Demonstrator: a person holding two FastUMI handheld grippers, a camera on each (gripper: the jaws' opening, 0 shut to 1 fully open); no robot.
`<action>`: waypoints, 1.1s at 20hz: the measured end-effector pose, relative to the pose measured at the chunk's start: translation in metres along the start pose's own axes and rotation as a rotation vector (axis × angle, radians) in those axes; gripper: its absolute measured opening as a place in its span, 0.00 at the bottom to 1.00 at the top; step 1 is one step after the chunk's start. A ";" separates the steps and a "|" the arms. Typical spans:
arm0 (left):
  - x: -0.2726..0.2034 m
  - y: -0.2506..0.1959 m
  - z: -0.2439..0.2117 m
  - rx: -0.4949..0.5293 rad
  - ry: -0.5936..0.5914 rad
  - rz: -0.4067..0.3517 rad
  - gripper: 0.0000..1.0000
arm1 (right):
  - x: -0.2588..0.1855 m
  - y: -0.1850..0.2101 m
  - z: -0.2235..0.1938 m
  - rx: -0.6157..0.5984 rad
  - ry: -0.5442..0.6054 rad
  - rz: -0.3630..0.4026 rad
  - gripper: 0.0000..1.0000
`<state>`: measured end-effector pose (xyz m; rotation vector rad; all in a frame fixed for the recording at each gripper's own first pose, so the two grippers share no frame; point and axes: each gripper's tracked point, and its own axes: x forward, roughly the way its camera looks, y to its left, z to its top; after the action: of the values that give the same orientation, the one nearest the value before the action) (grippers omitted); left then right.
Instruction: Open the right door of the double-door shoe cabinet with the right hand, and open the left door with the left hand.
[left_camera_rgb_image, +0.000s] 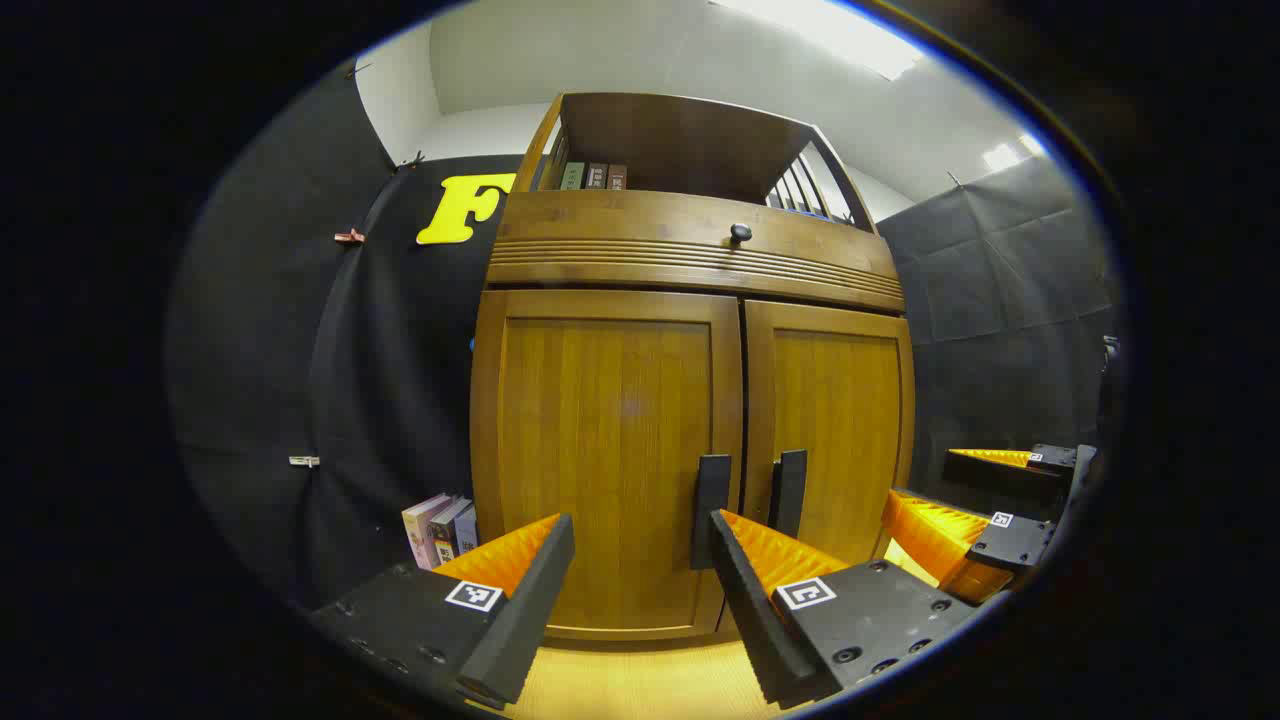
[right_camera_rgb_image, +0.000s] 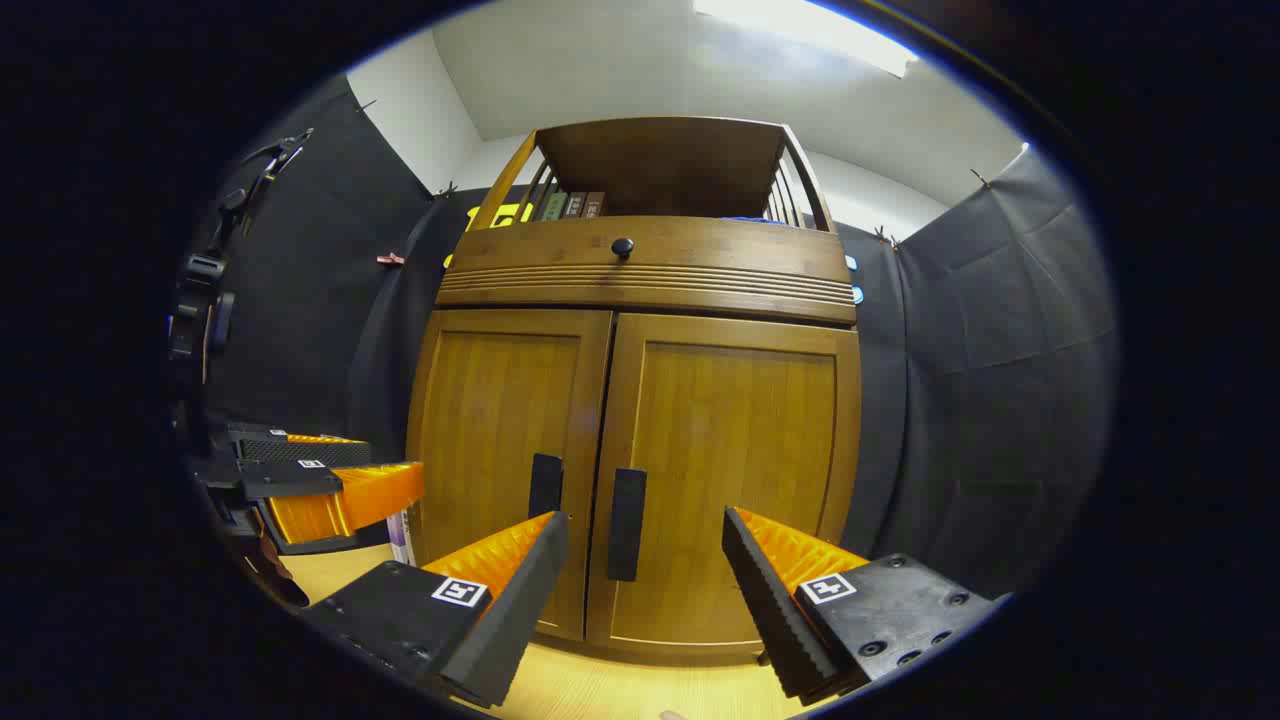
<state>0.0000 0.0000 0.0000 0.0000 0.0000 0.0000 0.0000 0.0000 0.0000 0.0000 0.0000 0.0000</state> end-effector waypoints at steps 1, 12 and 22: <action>0.000 0.001 0.001 -0.003 -0.001 0.000 0.84 | 0.000 0.000 0.000 0.002 -0.001 -0.002 0.95; 0.001 0.016 0.009 -0.013 -0.035 0.008 0.84 | 0.009 0.004 0.003 0.043 -0.017 -0.015 0.99; 0.000 0.024 -0.001 -0.017 -0.024 0.009 0.84 | 0.017 0.011 -0.001 0.041 -0.009 -0.017 0.97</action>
<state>-0.0002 0.0245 -0.0012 -0.0173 -0.0238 0.0093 0.0175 0.0110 -0.0009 0.0407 -0.0087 -0.0173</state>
